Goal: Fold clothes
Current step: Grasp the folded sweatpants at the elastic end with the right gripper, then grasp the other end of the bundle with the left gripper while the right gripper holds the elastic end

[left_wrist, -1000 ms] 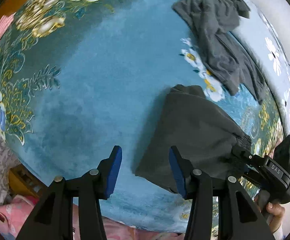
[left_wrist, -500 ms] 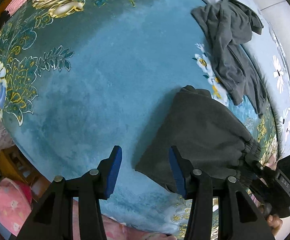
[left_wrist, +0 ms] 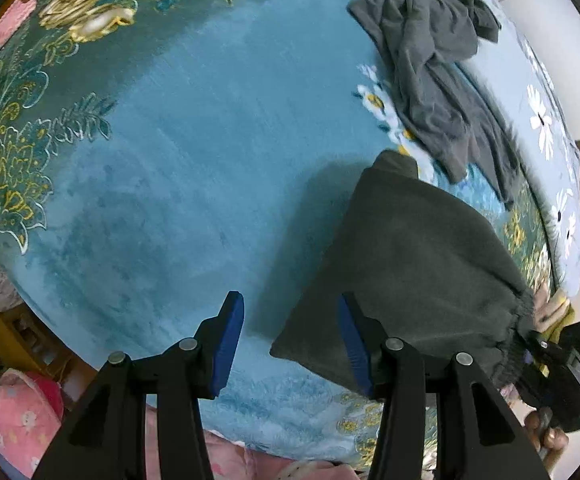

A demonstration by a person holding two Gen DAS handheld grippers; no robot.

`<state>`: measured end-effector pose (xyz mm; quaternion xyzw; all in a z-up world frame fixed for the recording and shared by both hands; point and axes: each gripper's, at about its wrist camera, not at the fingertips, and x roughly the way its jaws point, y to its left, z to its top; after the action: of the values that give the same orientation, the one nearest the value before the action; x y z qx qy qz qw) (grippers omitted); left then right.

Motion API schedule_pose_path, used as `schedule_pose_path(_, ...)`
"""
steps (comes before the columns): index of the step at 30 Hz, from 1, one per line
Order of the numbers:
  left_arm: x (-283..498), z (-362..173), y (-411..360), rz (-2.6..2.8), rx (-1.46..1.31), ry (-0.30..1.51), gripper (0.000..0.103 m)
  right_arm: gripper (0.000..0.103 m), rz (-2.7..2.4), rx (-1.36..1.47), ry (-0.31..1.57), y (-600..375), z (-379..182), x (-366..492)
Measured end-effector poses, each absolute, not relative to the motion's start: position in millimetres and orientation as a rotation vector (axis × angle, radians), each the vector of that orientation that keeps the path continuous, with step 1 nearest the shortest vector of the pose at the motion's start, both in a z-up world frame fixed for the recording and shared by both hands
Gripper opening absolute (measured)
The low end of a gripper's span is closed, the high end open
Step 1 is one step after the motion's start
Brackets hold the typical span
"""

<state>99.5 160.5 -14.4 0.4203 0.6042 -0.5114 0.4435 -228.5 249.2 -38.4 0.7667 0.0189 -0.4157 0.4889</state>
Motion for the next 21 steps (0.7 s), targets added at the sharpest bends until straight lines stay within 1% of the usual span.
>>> schedule_pose_path(4, 89.4, -19.9, 162.2, -1.279, 1.083, 1.494, 0.049, 0.024, -1.041, 1.975, 0.082, 259.4, -79.0, -229.9)
schedule_pose_path(7, 81.9, -24.0, 163.6, -1.287, 1.114, 1.490, 0.049, 0.024, -1.048, 2.013, 0.062, 264.0, -92.9, -231.2)
schedule_pose_path(10, 76.0, -25.8, 163.0, -1.298, 1.119, 1.492, 0.049, 0.024, -1.068, 1.996, 0.044, 265.0, -90.2, -236.0)
schedule_pose_path(21, 53.0, -35.8, 155.1, -1.325, 1.154, 1.508, 0.049, 0.023, -1.073, 2.011, 0.173, 258.0, -99.9, -239.2)
